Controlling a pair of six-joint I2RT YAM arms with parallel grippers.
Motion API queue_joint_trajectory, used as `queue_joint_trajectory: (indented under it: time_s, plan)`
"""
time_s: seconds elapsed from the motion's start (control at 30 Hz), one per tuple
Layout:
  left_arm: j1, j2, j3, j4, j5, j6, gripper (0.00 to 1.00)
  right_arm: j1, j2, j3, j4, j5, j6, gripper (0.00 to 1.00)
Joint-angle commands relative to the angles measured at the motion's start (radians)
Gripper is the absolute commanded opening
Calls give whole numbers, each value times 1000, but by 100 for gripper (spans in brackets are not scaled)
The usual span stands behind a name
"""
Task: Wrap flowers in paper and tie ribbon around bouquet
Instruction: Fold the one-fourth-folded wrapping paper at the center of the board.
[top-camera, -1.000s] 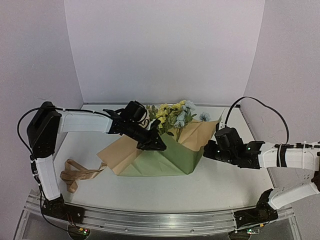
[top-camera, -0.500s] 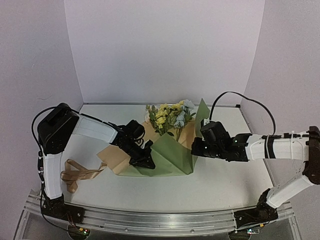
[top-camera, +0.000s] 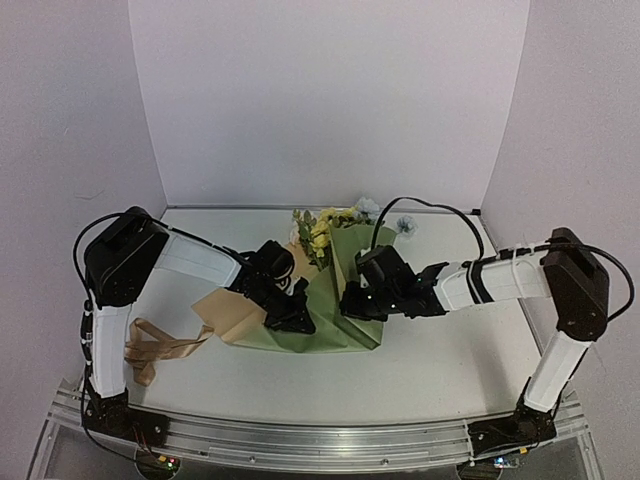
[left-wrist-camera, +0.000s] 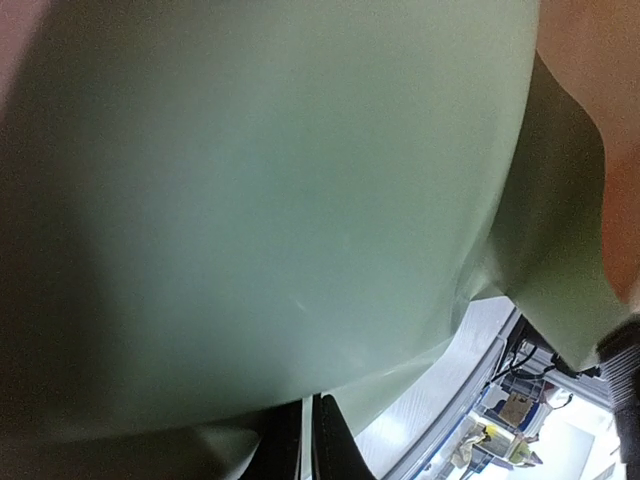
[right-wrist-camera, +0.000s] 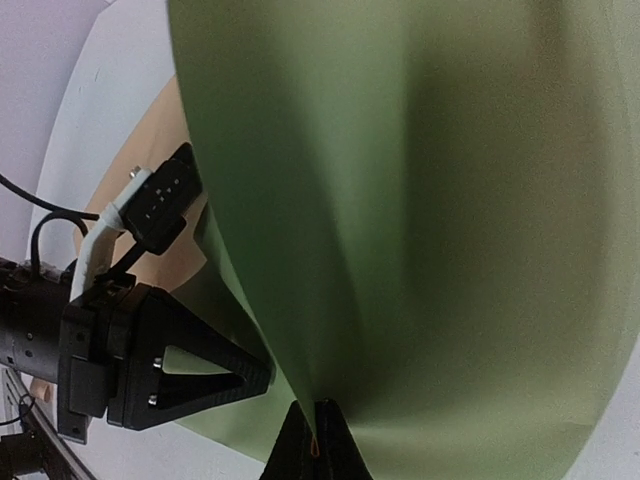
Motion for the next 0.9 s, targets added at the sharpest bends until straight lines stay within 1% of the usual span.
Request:
queue_joint_trajectory:
  time_s: [0.0, 0.23, 0.57, 0.67, 0.7, 0.73, 0.87]
  plan:
    - [1, 12, 7, 68, -25, -27, 7, 6, 60, 73, 78, -75, 30, 0]
    - [5, -19, -4, 73, -60, -43, 8, 6, 142, 108, 103, -111, 36, 0]
    - [45, -193, -34, 59, -157, -70, 20, 6, 162, 98, 103, -110, 16, 0]
    - [61, -230, -28, 81, -168, -81, 27, 7, 162, 96, 101, -111, 11, 0]
    - [65, -235, -16, 84, -167, -79, 31, 9, 162, 97, 100, -111, 9, 0]
    - [70, -232, 9, 80, -169, -74, 35, 12, 163, 99, 99, -111, 6, 0]
    - [80, -183, 127, 18, -193, -34, 45, 21, 168, 116, 77, -102, -8, 0]
